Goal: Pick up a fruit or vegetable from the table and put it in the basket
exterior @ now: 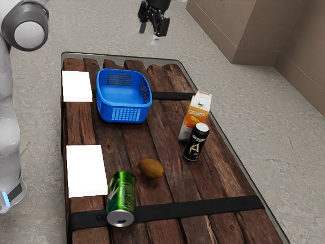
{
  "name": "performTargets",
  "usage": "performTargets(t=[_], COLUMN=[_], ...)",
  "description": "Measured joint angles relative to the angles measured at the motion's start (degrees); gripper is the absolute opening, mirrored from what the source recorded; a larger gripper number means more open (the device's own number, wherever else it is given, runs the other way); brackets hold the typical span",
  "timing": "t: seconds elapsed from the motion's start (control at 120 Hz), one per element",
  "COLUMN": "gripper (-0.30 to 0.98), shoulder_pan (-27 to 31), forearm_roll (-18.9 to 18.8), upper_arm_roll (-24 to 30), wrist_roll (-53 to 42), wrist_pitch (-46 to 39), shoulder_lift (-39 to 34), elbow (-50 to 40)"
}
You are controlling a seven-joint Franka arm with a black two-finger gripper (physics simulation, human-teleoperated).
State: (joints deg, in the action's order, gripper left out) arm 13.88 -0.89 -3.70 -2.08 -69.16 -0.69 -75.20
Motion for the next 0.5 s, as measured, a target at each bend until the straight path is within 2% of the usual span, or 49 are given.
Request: performTargets(t=[0.075,0.158,0.258,0.392,0.425,0.5], gripper=[0.67,0.67,0.67,0.67,0.67,0.67], shoulder_pan=[-1.4,-5.1,-7.7,-11.3,-14.1,-24.6], forearm_roll=[-2.1,-2.7,-3.7,-4.0,-4.2,-4.4], upper_arm_roll=[2.1,2.0,3.9,4.7,4.8,4.8], wrist_roll=[-0.5,-0.9,-1.4,-1.0,-0.7,-0.3], wrist_pitch=[-2.5,-4.4,-2.6,0.2,0.7,1.5], shoulder_lift=[0.4,0.6,-2.5,5.1,5.7,7.1], elbow=[0.0,0.0,14.3,17.4,17.4,15.5])
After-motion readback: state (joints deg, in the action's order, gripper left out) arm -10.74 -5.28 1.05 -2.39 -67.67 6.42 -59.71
